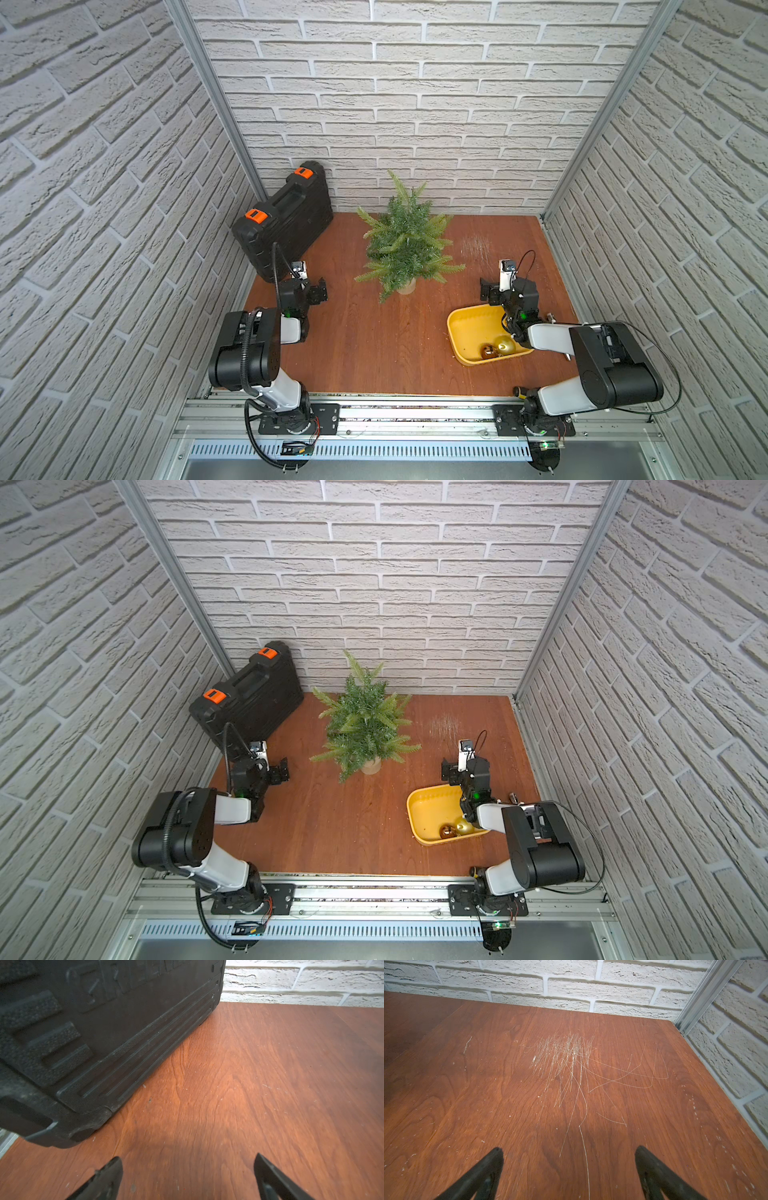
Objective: Decorate the small christmas tree with ornaments
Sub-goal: Pick up an ornament from the container.
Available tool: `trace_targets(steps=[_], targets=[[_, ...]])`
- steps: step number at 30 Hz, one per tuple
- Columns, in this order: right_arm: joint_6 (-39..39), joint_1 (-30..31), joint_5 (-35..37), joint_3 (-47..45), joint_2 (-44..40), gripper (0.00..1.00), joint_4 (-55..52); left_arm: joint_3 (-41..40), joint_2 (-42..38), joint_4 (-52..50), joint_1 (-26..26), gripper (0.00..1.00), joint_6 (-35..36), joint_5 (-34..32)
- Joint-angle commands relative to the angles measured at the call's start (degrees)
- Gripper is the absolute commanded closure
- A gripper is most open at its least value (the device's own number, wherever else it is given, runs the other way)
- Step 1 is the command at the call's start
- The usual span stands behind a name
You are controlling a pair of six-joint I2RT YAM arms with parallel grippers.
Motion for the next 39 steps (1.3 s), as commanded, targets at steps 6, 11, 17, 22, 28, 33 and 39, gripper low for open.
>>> trace_targets(steps=[6,11,17,22,28,33,39], targets=[[-0.4,-0.4,-0.8,0.2,-0.8,0.01,1.7,0.5,-1.6,2.5,0.0,0.02,0.2,-0.7],[-0.6,0.2,-1.3,7.5,-8.1,0.01,-18.7,1.2,-13.3,-8.6,-4.4,0.02,1.3,-11.5],[4.3,0.3,-2.4,15.7,-13.1,0.03,-38.6,5.5,-25.7,-26.7,-10.9,0.02,-2.5,-23.3],[8.0,0.4,-3.1,17.8,-20.4,0.07,-50.7,10.7,-34.7,-43.4,-13.6,0.02,-12.6,-25.8],[12.0,0.8,-6.6,21.0,-28.4,0.14,-66.6,21.2,-38.5,-64.8,-13.8,0.02,-20.3,-17.7],[16.3,1.9,-10.9,23.9,-31.3,0.19,-76.1,28.1,-38.1,-78.0,-13.7,0.02,-19.9,-8.5],[18.6,5.7,-13.3,25.9,-33.3,0.22,-82.9,31.1,-37.1,-83.5,-13.7,0.02,-15.2,-1.6]])
